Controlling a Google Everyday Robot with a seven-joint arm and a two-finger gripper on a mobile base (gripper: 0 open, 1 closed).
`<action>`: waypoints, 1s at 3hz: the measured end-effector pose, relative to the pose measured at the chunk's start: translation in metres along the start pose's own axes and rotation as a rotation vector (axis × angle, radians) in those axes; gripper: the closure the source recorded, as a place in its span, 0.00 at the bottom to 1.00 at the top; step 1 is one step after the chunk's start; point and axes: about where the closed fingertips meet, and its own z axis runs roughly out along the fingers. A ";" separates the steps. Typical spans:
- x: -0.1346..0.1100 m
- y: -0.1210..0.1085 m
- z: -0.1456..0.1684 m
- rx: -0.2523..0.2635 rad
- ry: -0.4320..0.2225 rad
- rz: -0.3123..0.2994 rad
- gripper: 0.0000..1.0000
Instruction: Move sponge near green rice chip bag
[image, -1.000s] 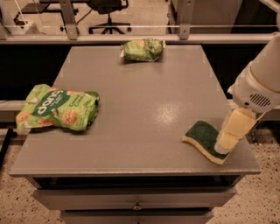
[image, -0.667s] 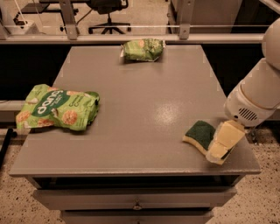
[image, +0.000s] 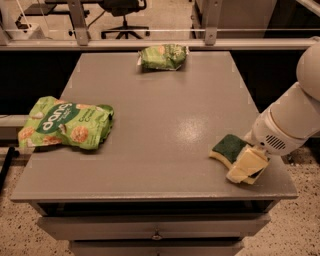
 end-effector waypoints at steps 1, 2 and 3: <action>-0.001 0.000 -0.003 0.002 -0.001 0.000 0.63; -0.002 0.000 -0.006 0.002 -0.002 0.000 0.87; -0.026 -0.019 -0.030 0.045 -0.068 -0.054 1.00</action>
Offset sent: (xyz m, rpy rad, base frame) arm 0.0385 0.0043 0.0545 0.0316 -0.1660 0.0315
